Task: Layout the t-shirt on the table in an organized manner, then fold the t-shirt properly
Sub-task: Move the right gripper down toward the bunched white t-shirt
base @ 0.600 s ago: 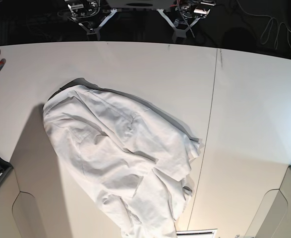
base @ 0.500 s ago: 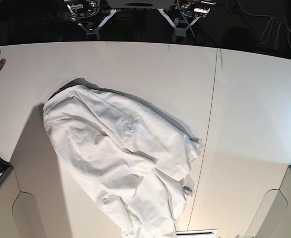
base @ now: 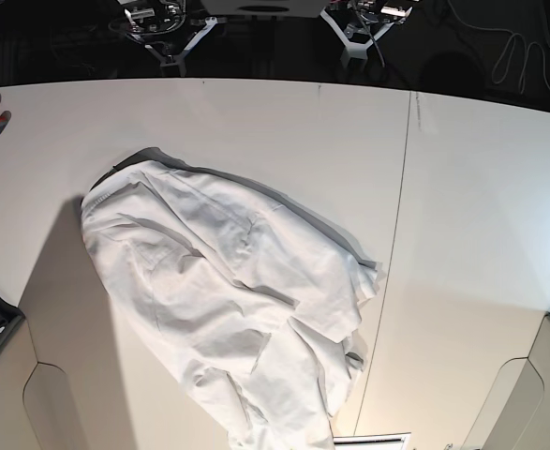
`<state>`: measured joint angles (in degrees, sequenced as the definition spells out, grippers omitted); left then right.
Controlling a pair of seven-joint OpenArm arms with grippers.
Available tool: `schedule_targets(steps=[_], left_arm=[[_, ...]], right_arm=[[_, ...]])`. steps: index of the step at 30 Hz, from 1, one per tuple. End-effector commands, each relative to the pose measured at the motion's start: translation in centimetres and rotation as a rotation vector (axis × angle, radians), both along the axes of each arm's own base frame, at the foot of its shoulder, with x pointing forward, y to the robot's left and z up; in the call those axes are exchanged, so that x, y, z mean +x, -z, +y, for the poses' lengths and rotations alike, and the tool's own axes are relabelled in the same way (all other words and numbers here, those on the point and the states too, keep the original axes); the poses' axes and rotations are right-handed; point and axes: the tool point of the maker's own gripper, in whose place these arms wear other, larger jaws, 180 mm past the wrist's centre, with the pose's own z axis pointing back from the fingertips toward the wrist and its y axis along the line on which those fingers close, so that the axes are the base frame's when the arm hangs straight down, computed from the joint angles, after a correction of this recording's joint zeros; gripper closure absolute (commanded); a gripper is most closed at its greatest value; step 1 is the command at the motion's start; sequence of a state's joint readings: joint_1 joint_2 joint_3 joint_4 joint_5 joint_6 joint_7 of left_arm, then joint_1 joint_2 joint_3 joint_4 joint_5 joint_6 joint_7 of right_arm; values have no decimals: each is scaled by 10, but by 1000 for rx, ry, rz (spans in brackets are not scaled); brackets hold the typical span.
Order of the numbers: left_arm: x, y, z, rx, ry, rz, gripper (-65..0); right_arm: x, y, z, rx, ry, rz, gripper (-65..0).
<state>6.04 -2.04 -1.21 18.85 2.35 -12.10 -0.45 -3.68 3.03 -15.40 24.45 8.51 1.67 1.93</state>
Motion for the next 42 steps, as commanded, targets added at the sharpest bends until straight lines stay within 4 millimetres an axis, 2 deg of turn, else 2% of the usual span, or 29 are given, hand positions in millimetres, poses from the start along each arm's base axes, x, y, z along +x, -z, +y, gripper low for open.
schedule_targets(steps=[1,18,24,29,36,42], left_arm=[[2,-1,-1,-6,1,-8,0],[0,-1,-1,-6,-1,-8,0],[-7,-8,2,-18,-86,-63,0],[-20,-19,5,-14,-91,-105,0],[-42,-38,28,23,-70,-146,0],[-65,-75,56,1,-47,-199,0]], right_arm=[[5,-1,-1,-3,0,-20,0],[-26,1,-1,-4,-6,21,0],[-40,-6,-9,-19,-64,0,0],[-43,-20,-25,-29,-81,-56,0],[-54,-49,-47,-38,-129,-122,0],[-65,-88,-55,-20,-192,-189,0]])
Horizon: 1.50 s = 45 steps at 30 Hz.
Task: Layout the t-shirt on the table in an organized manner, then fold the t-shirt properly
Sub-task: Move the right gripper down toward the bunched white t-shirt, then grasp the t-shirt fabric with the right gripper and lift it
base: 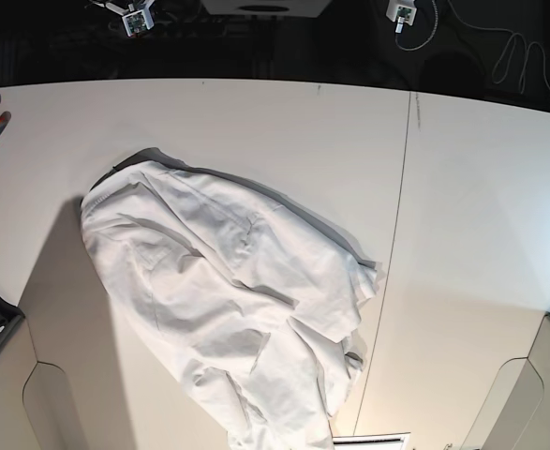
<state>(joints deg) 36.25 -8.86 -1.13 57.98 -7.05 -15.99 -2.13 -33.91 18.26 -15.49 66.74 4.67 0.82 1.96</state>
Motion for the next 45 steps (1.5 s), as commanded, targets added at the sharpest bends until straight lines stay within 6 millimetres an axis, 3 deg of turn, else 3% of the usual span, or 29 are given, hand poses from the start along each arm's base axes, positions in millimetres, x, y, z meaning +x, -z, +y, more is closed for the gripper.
schedule_targets(steps=[1,6,10,12,16,19,23,27,33,36,40,41,43,45], left_arm=[[-5,-10,6,-10,13,-17,0],[-21,-60,7,-89,152,-43,0],[-35,-111,-13,-193,382,-1,0],[-27,-141,-18,-208,455,-33,0],[19,-198,-17,-160,523,-205,0],[62,-230,-8,-82,544,-349,0],[123,-258,8,-5,515,-533,0],[176,-272,27,81,426,-671,0],[217,-270,35,103,371,-748,0],[226,-258,33,84,362,-737,0],[227,-232,30,51,353,-686,0],[228,-227,30,45,350,-675,-35],[231,-216,31,37,344,-657,-132],[235,-207,33,34,335,-642,-168]], right_arm=[[-1,-11,-2,13,-14,-26,0],[1,-63,18,83,-65,-113,0],[25,-119,35,119,-60,-248,0],[41,-149,41,133,-59,-324,0],[75,-199,56,123,-115,-494,0],[97,-223,61,115,-135,-593,0],[129,-237,63,92,-158,-702,0],[171,-251,59,66,-81,-826,0],[232,-252,62,55,81,-891,0],[256,-238,83,96,64,-868,0],[273,-198,131,95,-221,-793,-389],[279,-187,138,89,-264,-775,-435],[291,-167,144,75,-297,-739,-443],[301,-149,149,48,-333,-707,-443]])
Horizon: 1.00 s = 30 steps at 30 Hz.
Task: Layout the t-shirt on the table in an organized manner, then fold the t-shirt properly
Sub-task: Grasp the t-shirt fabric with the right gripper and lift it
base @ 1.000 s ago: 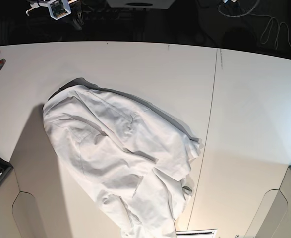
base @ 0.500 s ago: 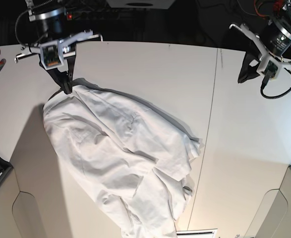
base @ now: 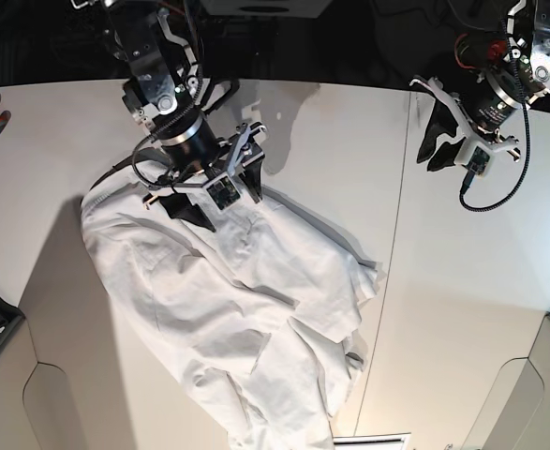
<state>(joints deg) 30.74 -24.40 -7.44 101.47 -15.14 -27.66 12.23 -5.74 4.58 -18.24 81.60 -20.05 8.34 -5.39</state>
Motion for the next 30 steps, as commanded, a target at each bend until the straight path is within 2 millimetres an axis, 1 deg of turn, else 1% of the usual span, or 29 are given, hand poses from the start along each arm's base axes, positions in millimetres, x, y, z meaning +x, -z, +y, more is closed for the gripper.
schedule_targets(steps=[1,3,5,9,11,13,15,16,17,20,22,24,26,28,30], left_arm=[[6,-5,2,-9,-1,-26,-168],[8,1,4,-10,-10,-14,-168],[9,4,6,-10,-16,-7,-168],[11,5,11,0,-40,-11,-168],[13,5,15,7,-60,-16,-168],[13,5,16,9,-66,-17,-168],[13,5,16,9,-66,-17,-168],[13,5,16,9,-66,-17,-168],[14,5,16,9,-66,-18,-168],[21,0,16,8,-66,-37,-168],[27,-4,15,-6,-72,-50,-168],[31,-6,15,-24,-80,-49,-168],[32,-7,15,-31,-84,-49,-168],[32,-7,15,-31,-84,-49,-168],[32,-7,15,-31,-84,-49,-168]], right_arm=[[15,-6,4,-5,-10,-39,-443],[23,4,8,-29,-24,-23,-443],[32,8,14,-36,-34,-19,-443],[55,1,26,-23,-34,-33,-442],[63,1,31,-13,-31,-29,-441],[67,5,33,-17,-33,-15,-441],[66,15,34,-26,-33,10,-435],[64,19,33,-29,-33,22,-404],[61,22,33,-32,-33,32,-351],[57,28,31,-38,-30,49,-124],[57,27,31,-39,-30,49,-4],[59,24,31,-38,-28,43,0],[62,17,31,-44,-19,38,0],[67,6,29,-56,-2,37,0],[72,-9,27,-67,19,31,0]])
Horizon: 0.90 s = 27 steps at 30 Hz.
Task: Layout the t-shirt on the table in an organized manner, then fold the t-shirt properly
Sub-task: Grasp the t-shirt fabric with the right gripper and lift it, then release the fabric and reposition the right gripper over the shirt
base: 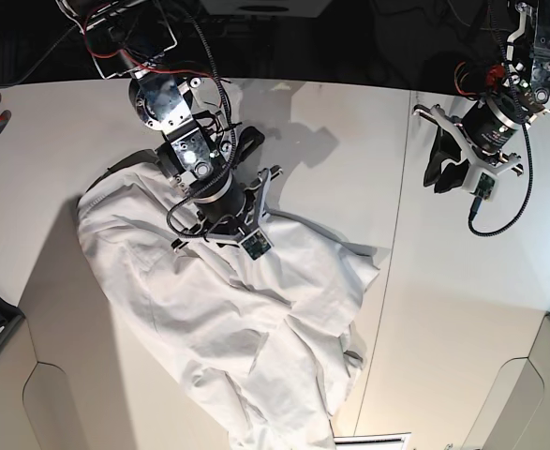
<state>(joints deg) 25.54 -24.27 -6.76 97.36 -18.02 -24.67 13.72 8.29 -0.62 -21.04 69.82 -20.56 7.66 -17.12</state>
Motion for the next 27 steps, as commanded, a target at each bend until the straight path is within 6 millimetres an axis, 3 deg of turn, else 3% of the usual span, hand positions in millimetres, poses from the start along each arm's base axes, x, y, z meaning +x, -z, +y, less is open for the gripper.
schedule_targets(steps=[1,4,8,12,22,27], left_arm=[[6,-11,2,-5,2,-39,-168],[6,-11,2,-6,2,-39,-168],[7,-11,2,-5,2,-42,-168],[10,-13,2,-5,2,-50,-168],[11,-14,2,-4,2,-50,-168],[16,-17,2,-4,2,-62,-168]], right_arm=[[17,-30,7,33,4,-81,0],[11,-57,7,69,47,-68,0],[-12,-86,12,159,77,-11,0],[-39,-98,8,198,74,1,0],[-137,-60,-40,69,58,168,0],[-166,-41,-62,-19,36,231,0]])
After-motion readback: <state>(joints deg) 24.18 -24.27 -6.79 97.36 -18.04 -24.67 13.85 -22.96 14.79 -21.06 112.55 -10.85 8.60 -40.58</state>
